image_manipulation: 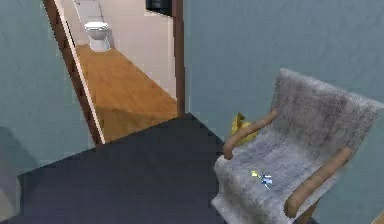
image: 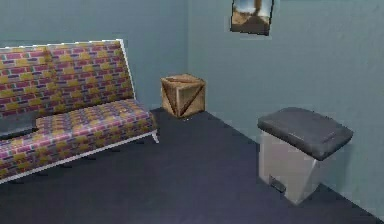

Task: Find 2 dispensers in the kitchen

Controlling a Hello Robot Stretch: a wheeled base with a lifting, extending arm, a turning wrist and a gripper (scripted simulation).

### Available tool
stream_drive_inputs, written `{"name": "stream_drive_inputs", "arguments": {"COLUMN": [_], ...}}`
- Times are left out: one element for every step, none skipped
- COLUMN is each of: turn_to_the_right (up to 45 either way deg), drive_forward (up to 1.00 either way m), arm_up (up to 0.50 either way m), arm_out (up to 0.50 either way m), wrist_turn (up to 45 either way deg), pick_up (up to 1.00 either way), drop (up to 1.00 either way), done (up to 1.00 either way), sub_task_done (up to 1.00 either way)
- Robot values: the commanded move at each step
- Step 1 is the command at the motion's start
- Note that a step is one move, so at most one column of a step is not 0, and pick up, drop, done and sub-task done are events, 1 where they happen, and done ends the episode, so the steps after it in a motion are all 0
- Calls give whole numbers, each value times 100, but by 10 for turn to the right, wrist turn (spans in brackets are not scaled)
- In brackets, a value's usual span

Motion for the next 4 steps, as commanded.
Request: {"name": "stream_drive_inputs", "arguments": {"turn_to_the_right": [-330,0,-240,0], "drive_forward": [0,40,0,95], "arm_up": [0,0,0,0], "arm_out": [0,0,0,0], "wrist_turn": [0,0,0,0], "pick_up": [0,0,0,0], "drop": [0,0,0,0], "done": [0,0,0,0], "sub_task_done": [0,0,0,0]}}
